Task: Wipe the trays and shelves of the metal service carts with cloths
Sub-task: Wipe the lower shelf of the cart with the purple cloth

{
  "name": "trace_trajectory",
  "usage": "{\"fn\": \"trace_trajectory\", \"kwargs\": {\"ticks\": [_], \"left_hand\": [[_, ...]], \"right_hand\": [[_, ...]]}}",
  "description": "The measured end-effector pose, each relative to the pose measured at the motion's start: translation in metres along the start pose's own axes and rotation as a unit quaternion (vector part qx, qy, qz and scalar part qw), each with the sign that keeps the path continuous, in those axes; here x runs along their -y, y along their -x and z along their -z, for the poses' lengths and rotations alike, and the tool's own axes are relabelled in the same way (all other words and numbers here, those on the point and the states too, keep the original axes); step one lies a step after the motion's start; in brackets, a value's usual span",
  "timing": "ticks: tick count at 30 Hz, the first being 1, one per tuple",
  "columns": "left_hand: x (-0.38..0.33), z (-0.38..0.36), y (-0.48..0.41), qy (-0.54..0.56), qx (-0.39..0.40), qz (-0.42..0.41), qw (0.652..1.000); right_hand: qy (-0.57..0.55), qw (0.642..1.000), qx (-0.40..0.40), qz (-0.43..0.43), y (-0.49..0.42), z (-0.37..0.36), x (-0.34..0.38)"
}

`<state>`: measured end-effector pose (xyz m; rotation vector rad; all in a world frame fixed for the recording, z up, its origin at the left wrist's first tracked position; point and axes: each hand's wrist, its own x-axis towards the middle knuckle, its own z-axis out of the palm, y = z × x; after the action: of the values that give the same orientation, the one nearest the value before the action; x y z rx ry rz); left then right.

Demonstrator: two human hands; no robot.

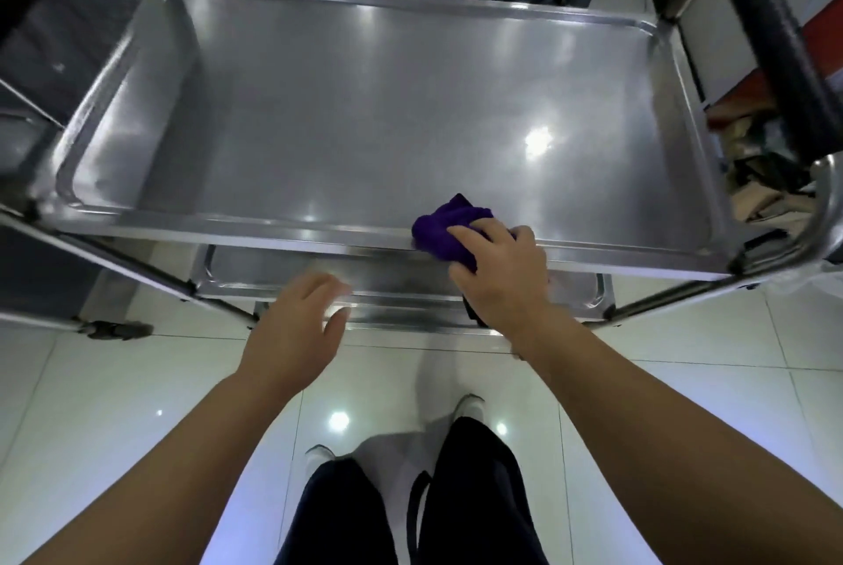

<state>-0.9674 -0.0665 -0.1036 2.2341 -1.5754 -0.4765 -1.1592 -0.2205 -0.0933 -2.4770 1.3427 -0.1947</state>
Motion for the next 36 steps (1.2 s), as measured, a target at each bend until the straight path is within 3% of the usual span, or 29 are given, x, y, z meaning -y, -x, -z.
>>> {"fn": "trace_trajectory", "kwargs": {"ticks": [3, 10, 14, 17, 23, 29, 33, 36], "left_hand": [[0.051, 0.013, 0.028, 0.006, 0.041, 0.018, 0.999], [0.140, 0.031, 0.080, 0.009, 0.127, 0.109, 0.986], [0.172, 0.025, 0.093, 0.019, 0.177, 0.143, 0.974], [0.197, 0.011, 0.094, 0.014, 0.173, 0.170, 0.970], [0.253, -0.037, 0.059, 0.032, 0.076, 0.199, 0.976], [0.309, -0.074, 0.018, 0.046, -0.079, 0.174, 0.980], [0.347, -0.089, 0.002, 0.049, -0.245, 0.190, 0.949], [0.372, -0.097, -0.013, 0.072, -0.319, 0.220, 0.919]], "right_hand": [[-0.018, 0.998, -0.012, 0.052, 0.012, -0.007, 0.039], [0.005, 0.989, 0.083, 0.123, 0.055, -0.058, 0.123], [0.021, 0.981, 0.166, 0.099, 0.053, -0.098, 0.135], [0.034, 0.975, 0.207, 0.076, 0.040, -0.132, 0.130], [0.071, 0.977, 0.192, 0.065, -0.019, -0.212, 0.110], [0.028, 0.990, 0.078, 0.115, -0.088, -0.279, 0.115], [0.032, 0.985, 0.012, 0.169, -0.123, -0.311, 0.140], [0.019, 0.977, -0.014, 0.210, -0.138, -0.338, 0.167]]}}
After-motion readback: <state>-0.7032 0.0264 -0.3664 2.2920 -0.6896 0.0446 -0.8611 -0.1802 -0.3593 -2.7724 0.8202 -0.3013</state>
